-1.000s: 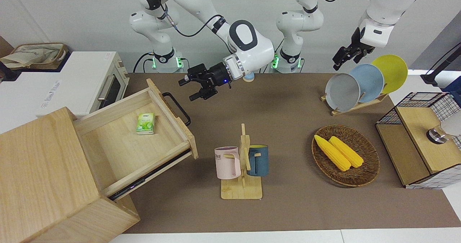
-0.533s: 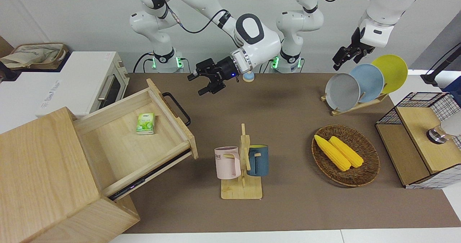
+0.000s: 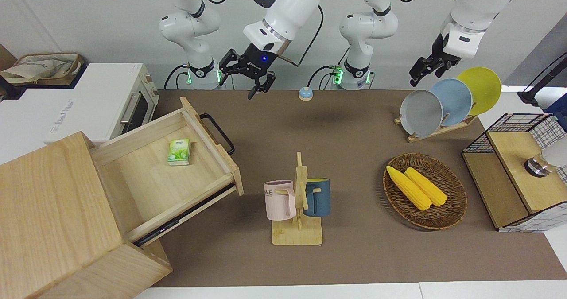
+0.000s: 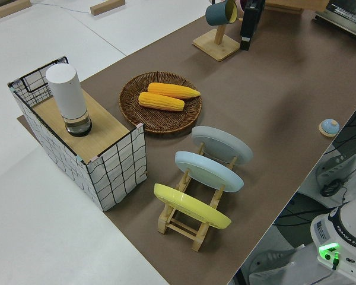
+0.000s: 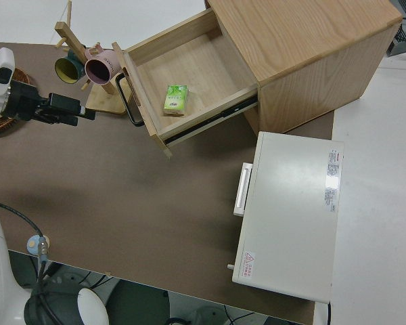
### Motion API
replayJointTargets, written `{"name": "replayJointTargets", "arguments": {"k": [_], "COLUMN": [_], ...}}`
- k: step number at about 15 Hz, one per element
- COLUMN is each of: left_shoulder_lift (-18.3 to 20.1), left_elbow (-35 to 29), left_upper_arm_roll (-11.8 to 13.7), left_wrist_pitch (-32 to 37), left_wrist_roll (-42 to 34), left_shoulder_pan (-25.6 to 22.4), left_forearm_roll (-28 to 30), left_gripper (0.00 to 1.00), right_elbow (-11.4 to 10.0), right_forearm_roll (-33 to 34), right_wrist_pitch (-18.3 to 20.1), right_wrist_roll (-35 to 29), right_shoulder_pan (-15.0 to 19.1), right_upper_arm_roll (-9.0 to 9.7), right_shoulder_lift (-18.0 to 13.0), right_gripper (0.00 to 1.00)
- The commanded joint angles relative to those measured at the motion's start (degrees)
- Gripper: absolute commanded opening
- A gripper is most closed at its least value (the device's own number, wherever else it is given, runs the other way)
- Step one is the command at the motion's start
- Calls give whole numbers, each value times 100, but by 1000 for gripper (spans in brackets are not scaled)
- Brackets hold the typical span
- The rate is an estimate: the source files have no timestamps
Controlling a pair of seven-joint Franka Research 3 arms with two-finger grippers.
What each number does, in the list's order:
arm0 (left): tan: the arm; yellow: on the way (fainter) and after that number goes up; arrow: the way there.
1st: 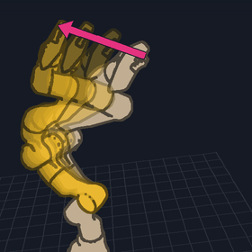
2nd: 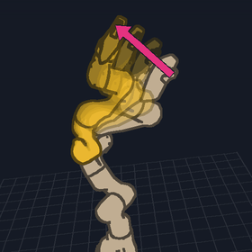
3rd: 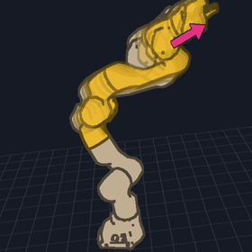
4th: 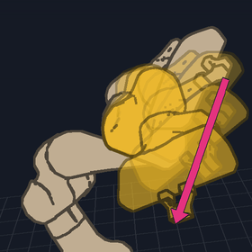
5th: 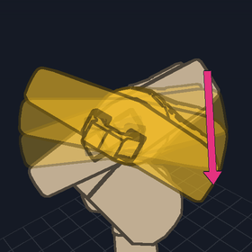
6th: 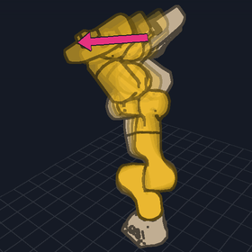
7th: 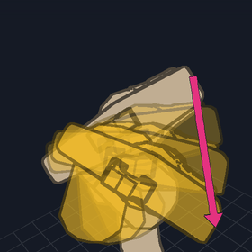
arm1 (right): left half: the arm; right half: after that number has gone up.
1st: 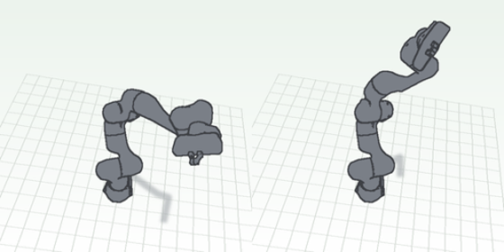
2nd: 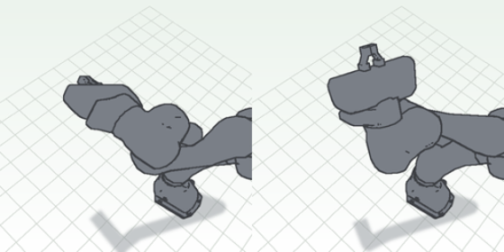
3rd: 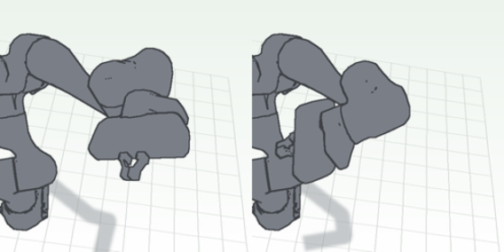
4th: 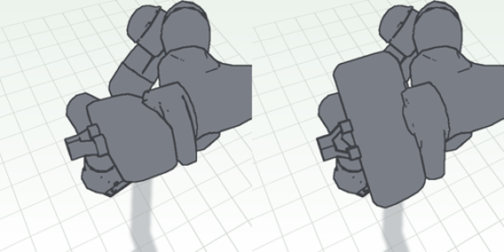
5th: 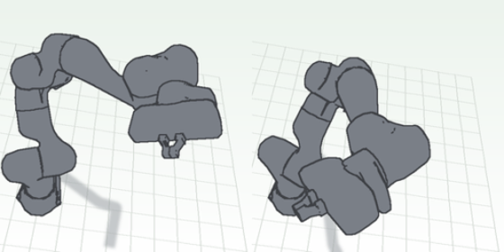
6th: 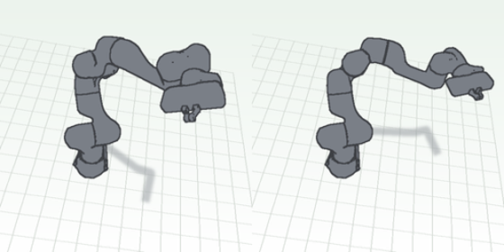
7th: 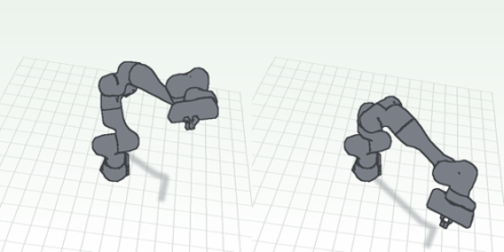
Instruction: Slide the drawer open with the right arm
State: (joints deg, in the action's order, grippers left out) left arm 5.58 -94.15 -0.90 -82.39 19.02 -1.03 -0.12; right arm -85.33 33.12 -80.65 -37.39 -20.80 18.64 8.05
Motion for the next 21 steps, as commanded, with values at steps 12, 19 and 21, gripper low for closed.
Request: {"name": "replayJointTargets", "arguments": {"k": [12,19,21], "left_shoulder_lift": [49,49,49], "left_elbow": [2,2,2], "left_upper_arm_roll": [29,29,29], "left_wrist_pitch": [12,12,12], "left_wrist_roll": [-56,-56,-56], "left_shoulder_pan": [24,24,24], "left_forearm_roll": [21,21,21], "left_gripper": [993,993,993], "right_elbow": [-484,-458,-441], "right_forearm_roll": [-3557,-3497,-3488], "right_wrist_pitch": [-469,-697,-689], "right_wrist_roll": [2727,2729,2728], "right_shoulder_pan": [2386,2405,2414], "right_upper_arm_roll": [-1100,-1504,-1557], "right_shoulder_lift": [-1174,-1086,-1077], "right_gripper": [992,992,992]}}
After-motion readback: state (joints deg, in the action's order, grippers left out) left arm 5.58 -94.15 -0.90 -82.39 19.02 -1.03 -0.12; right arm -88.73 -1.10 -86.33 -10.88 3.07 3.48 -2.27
